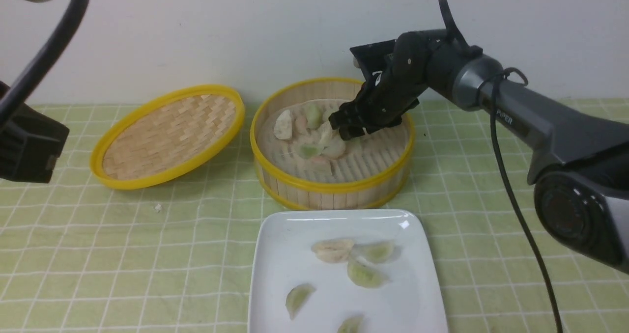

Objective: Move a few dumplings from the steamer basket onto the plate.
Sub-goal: Use the right arm to grab a dumpling from inside the steamer

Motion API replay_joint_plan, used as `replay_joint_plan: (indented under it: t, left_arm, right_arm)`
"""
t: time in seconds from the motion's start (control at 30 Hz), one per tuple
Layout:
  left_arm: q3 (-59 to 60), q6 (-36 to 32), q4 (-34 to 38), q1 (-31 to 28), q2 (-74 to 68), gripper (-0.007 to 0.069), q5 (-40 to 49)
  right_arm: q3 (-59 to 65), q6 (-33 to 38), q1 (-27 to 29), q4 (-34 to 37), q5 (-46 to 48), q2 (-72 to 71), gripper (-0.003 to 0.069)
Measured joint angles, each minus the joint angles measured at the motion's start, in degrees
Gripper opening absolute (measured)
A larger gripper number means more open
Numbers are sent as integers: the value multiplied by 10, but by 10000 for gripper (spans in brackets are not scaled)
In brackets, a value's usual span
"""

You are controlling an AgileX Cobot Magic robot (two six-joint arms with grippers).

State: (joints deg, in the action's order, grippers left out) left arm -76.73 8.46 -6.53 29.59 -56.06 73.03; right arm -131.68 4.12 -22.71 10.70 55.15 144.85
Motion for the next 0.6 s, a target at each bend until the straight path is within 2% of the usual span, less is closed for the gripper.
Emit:
replay_joint_plan:
  t: [0.1,0.17,0.3,0.43,0.6]
  left_arm:
    - [0,0,-3,0,0,-6,0]
    - [0,0,-3,0,0,-6,0]
    - [0,0,-4,0,0,-6,0]
    - [0,0,-4,0,0,-6,0]
    - [0,1,-5,0,0,-6,0]
  right_arm:
    - [-2,0,0,0,0,3,384]
    - [-2,0,0,-4,0,3,342]
    - [-4,0,0,-7,7,4,154]
    - [-4,0,0,-7,28,-4,151]
    - [-26,0,0,-10,104,-48,151]
